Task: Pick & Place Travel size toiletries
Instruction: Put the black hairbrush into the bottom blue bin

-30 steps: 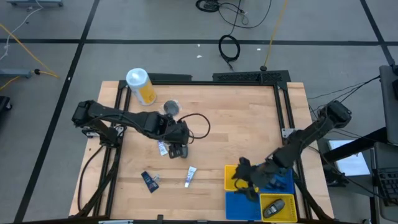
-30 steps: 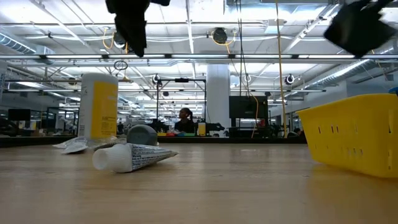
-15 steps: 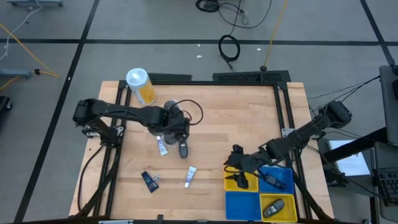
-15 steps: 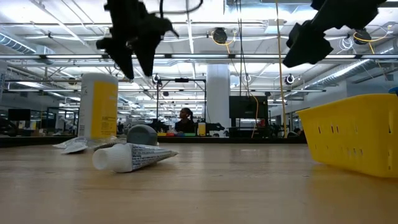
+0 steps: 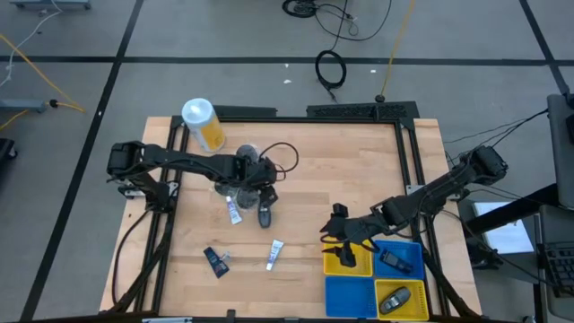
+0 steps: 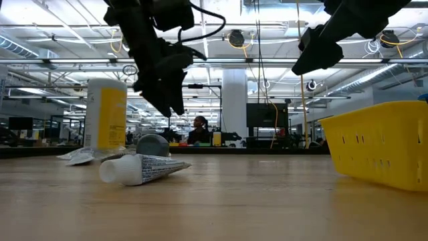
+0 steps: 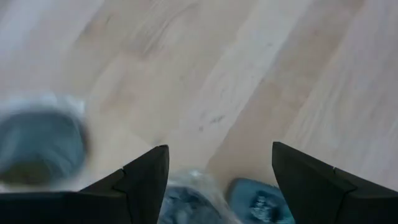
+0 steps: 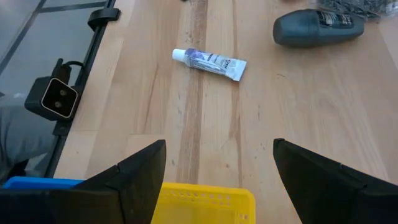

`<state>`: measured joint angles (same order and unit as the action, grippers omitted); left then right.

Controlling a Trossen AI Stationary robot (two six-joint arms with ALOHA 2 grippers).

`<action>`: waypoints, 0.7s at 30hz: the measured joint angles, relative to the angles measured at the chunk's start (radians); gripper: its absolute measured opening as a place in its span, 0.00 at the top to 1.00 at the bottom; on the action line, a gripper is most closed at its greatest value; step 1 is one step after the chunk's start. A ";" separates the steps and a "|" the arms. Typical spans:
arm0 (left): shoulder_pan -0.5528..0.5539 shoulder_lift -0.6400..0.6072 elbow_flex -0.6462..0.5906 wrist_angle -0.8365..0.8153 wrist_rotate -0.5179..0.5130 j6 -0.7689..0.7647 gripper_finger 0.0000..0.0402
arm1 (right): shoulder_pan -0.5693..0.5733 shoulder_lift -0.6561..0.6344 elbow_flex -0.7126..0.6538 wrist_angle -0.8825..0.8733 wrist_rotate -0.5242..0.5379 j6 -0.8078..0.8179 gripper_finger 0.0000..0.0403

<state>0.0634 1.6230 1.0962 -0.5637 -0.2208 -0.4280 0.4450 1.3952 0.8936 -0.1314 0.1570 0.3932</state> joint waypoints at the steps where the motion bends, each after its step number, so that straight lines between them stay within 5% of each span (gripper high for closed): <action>1: 0.004 0.000 0.000 -0.001 -0.003 0.062 0.32 | 0.000 0.000 0.000 0.000 0.000 -0.007 0.29; 12: 0.075 0.000 0.000 -0.019 0.083 0.611 0.32 | 0.000 0.000 0.000 0.000 0.000 -0.017 0.29; 21: 0.130 0.034 -0.001 -0.065 0.177 0.722 0.32 | 0.000 0.000 0.000 0.001 0.000 -0.021 0.29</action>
<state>0.1939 1.6573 1.0954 -0.6287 -0.0440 0.2945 0.4454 1.3952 0.8936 -0.1309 0.1567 0.3717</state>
